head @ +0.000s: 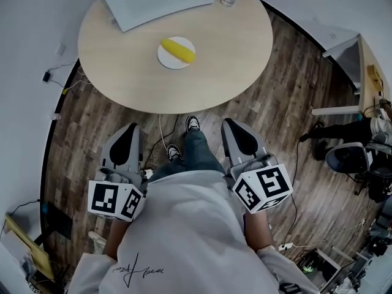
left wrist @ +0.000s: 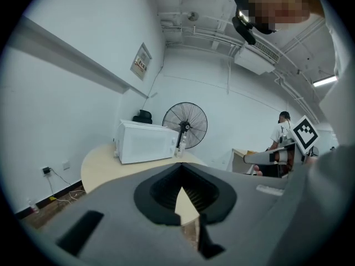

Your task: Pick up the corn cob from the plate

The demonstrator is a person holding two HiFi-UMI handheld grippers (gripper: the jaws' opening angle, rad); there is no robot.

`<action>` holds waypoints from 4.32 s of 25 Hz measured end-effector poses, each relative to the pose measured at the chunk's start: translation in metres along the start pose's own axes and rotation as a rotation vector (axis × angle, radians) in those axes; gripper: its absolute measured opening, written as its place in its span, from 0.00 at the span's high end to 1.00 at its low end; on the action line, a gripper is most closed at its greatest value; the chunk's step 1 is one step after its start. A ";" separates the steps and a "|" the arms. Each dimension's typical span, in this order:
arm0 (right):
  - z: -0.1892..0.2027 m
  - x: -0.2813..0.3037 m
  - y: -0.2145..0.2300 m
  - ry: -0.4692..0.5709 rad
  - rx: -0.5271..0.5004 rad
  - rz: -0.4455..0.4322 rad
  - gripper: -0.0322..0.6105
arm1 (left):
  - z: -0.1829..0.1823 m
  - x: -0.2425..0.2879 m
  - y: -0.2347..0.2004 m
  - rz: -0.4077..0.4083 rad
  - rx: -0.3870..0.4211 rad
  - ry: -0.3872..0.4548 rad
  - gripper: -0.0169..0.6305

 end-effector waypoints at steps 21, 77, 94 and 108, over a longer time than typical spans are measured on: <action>-0.084 0.103 0.124 0.016 -0.004 -0.127 0.93 | -0.060 0.127 0.001 -0.142 -0.014 0.068 0.99; -0.108 0.263 0.141 -0.151 -0.176 -0.363 0.93 | -0.067 0.182 -0.036 -0.271 -0.050 0.038 0.99; -0.098 0.301 0.140 -0.236 -0.195 -0.380 0.93 | -0.063 0.183 -0.047 -0.289 -0.080 0.012 0.99; -0.070 0.330 0.144 -0.360 -0.196 -0.337 0.93 | -0.061 0.185 -0.053 -0.282 -0.090 -0.003 0.99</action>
Point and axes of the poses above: the fingertips, and each gripper's own axes: x forward along the fingers, y to its right, z out of its underside, the point moved 10 cm from there along -x, backward along the fingers, and after that the axes turned 1 degree about -y, right-handed, at the moved point
